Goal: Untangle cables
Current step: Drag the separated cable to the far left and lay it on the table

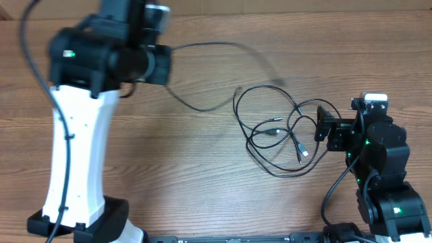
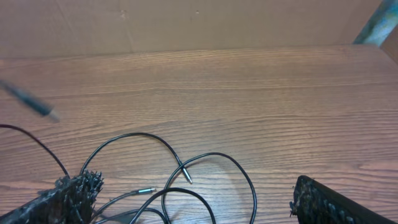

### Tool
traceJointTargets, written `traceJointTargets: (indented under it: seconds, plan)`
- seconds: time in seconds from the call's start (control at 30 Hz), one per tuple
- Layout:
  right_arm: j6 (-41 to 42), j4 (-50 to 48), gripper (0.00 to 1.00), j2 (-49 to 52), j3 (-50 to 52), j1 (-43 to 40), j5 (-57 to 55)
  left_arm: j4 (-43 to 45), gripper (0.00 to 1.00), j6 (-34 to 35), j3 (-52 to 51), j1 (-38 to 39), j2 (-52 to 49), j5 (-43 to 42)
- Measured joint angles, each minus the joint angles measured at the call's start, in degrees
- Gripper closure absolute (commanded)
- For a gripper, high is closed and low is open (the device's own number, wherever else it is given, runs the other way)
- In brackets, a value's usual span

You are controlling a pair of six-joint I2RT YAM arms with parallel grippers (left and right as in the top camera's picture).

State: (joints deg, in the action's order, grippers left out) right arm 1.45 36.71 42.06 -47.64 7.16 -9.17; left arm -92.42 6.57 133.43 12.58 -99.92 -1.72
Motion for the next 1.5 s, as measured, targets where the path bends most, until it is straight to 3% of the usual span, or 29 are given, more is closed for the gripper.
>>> traceJointTargets:
  seconds: [0.43, 0.9, 1.5]
  plan:
    - [0.07, 0.26, 0.0, 0.0, 0.0, 0.0, 1.51, -1.62, 0.96, -0.81, 0.0, -18.99, 0.81, 3.61]
    - [0.09, 3.19, 0.0, 0.0, 0.0, 0.0, 2.78, 0.74, 0.96, -3.76, 0.02, -34.29, -0.09, 7.19]
    - [0.07, 5.09, 0.0, 0.0, 0.0, 0.0, 2.8, 4.92, 0.96, -3.78, 0.02, -46.86, -15.08, 4.85]
